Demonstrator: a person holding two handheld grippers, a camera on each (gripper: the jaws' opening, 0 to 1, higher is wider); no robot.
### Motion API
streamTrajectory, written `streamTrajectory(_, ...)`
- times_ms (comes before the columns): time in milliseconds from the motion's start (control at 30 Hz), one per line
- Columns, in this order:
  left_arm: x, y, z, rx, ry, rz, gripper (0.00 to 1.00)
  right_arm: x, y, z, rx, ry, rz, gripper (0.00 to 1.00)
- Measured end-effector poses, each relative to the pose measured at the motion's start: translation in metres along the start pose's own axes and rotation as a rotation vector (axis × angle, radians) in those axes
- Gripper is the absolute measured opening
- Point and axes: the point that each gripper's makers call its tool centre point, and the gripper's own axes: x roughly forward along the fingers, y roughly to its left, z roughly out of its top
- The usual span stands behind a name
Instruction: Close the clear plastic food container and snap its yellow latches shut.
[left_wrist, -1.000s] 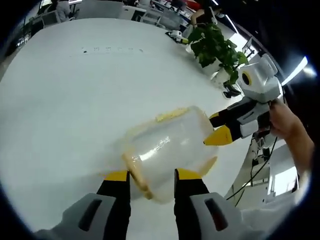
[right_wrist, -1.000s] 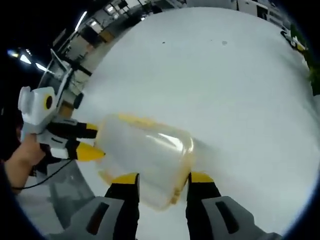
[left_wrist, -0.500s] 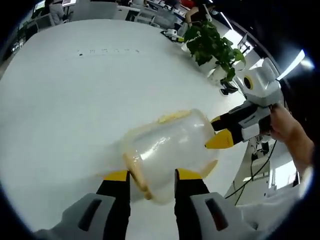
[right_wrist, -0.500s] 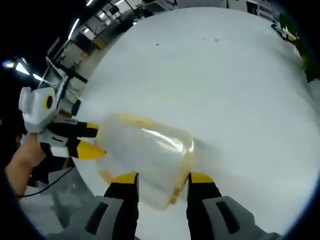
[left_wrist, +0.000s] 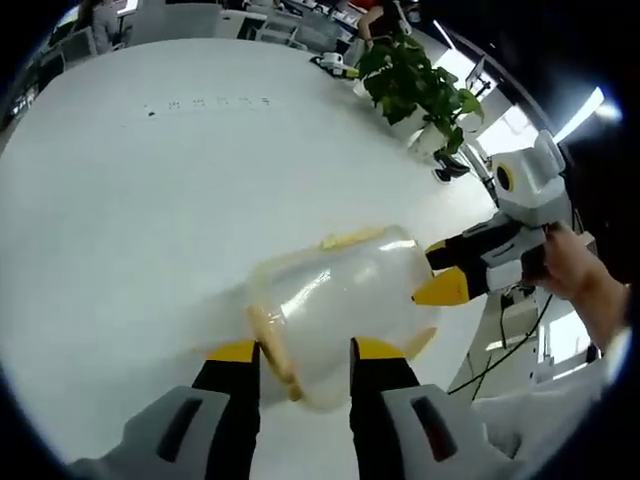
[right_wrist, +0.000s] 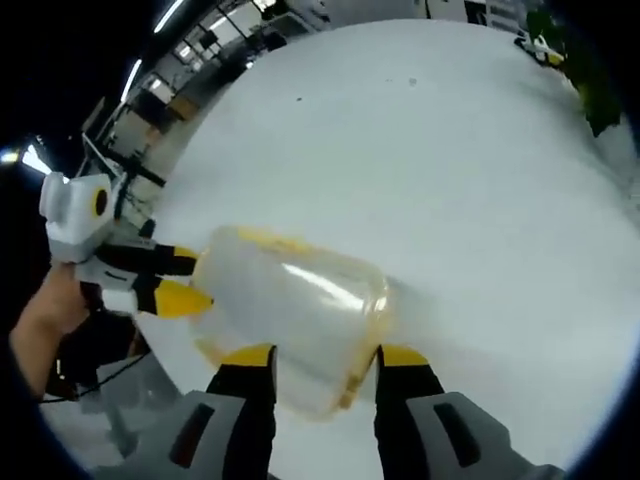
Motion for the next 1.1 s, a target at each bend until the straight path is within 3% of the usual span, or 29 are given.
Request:
streamTrajectory(433,-0.001,0.0,-0.002,-0.02,-0.019,0.004,0.35,-0.001,0.001,0.0,-0.057,-0.015,-0.009,0.39)
streamTrajectory(500,-0.002,0.001,0.0,0.006,-0.029,0.005,0.36,-0.001,0.0,0.003,-0.101,-0.032,-0.007,0.4)
streamTrajectory(667,-0.004,-0.002,0.0,0.054,-0.039,0.015,0.37,-0.004,0.006,0.0,-0.114,-0.023,0.006,0.46)
streamTrajectory(1100,-0.011,-0.005,0.011,0.128,-0.056,0.024,0.39,-0.016,-0.003,0.005,-0.295,0.026,-0.046,0.44)
